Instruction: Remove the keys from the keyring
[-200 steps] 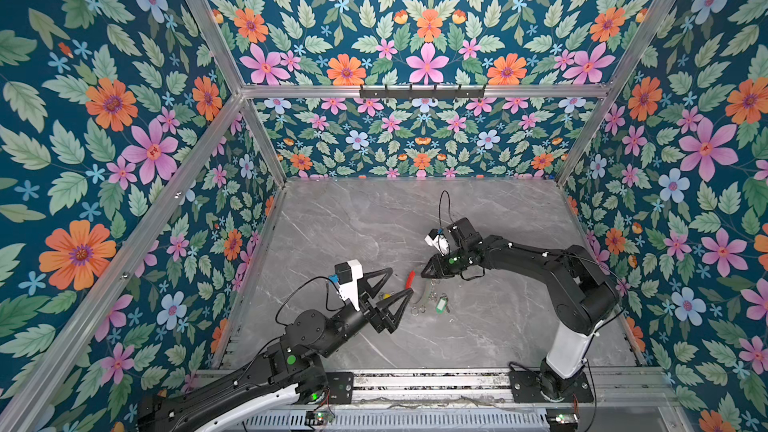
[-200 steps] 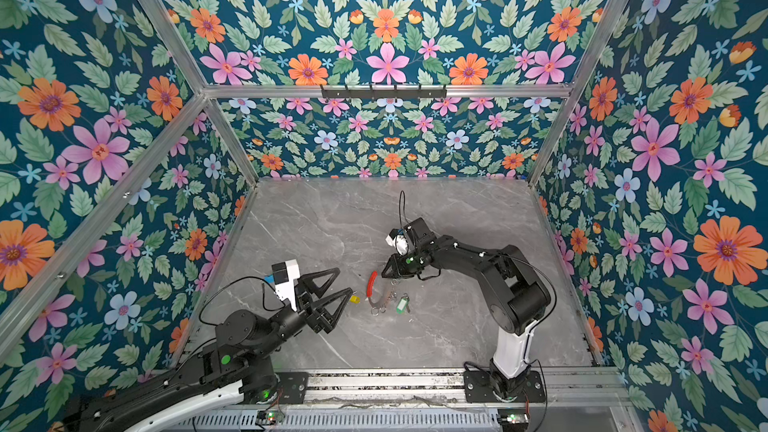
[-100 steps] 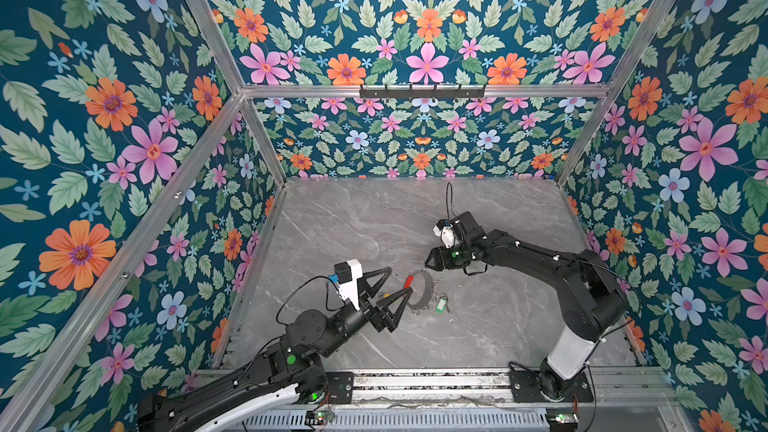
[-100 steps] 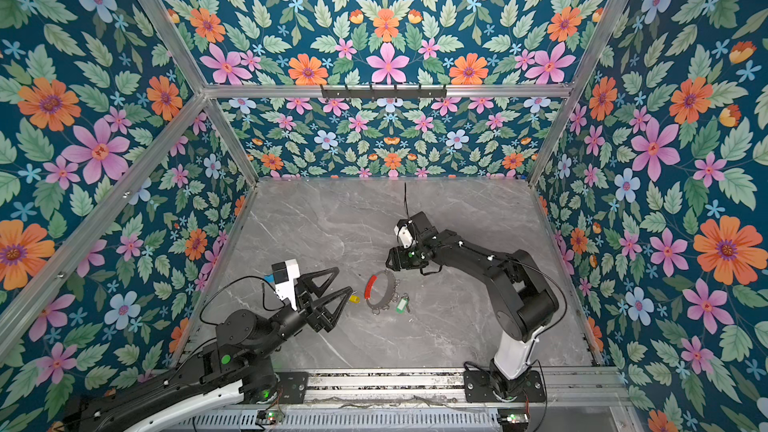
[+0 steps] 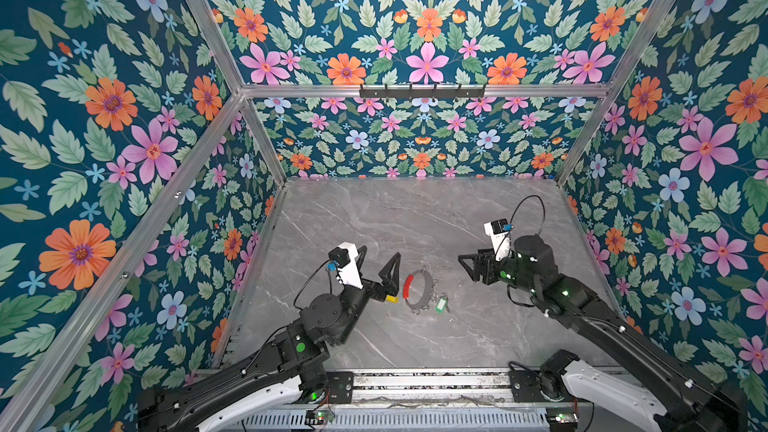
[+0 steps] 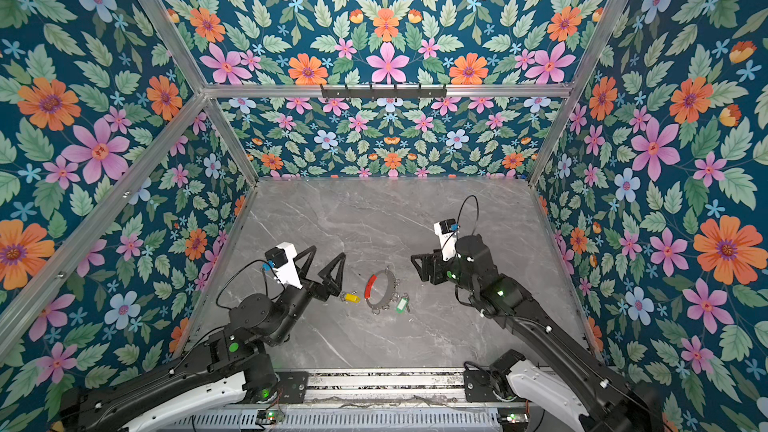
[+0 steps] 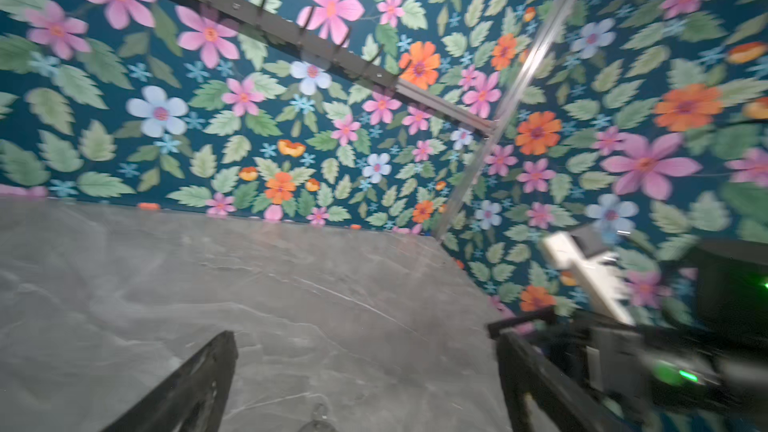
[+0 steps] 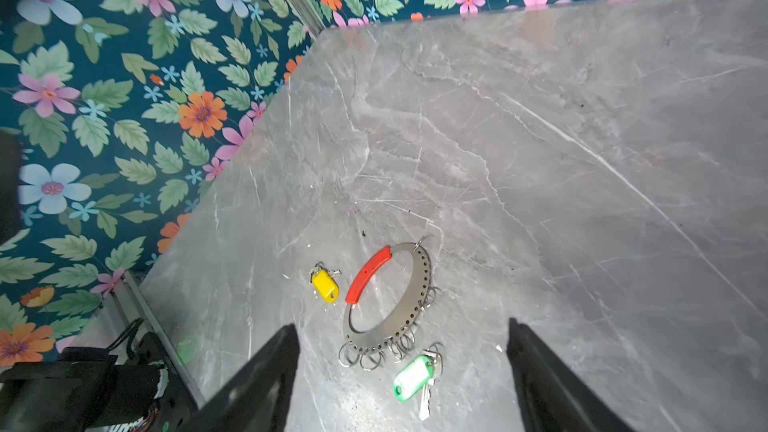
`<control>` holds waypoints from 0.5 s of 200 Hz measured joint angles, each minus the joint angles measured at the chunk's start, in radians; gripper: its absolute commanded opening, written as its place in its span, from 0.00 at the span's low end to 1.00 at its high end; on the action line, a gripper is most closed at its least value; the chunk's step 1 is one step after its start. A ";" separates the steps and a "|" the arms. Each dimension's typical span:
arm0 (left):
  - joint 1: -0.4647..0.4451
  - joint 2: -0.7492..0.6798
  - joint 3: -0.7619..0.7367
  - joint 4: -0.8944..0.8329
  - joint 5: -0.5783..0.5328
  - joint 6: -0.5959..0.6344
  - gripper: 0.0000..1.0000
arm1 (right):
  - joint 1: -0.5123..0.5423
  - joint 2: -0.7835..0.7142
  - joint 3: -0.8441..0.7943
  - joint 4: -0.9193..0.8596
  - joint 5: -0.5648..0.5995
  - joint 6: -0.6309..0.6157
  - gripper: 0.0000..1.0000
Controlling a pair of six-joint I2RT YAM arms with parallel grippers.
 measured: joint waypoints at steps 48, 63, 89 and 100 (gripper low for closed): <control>0.324 0.179 -0.049 0.064 -0.055 0.001 1.00 | 0.001 -0.143 -0.072 -0.016 0.073 0.019 0.99; 0.398 0.266 -0.051 0.138 -0.086 0.050 1.00 | 0.001 -0.142 -0.069 -0.032 0.119 0.024 0.99; 0.568 0.396 -0.038 0.222 -0.106 0.134 1.00 | 0.000 -0.123 -0.053 -0.057 0.209 0.051 0.99; 0.641 0.445 -0.045 0.262 -0.104 0.163 1.00 | 0.000 -0.113 -0.050 -0.065 0.241 0.052 0.99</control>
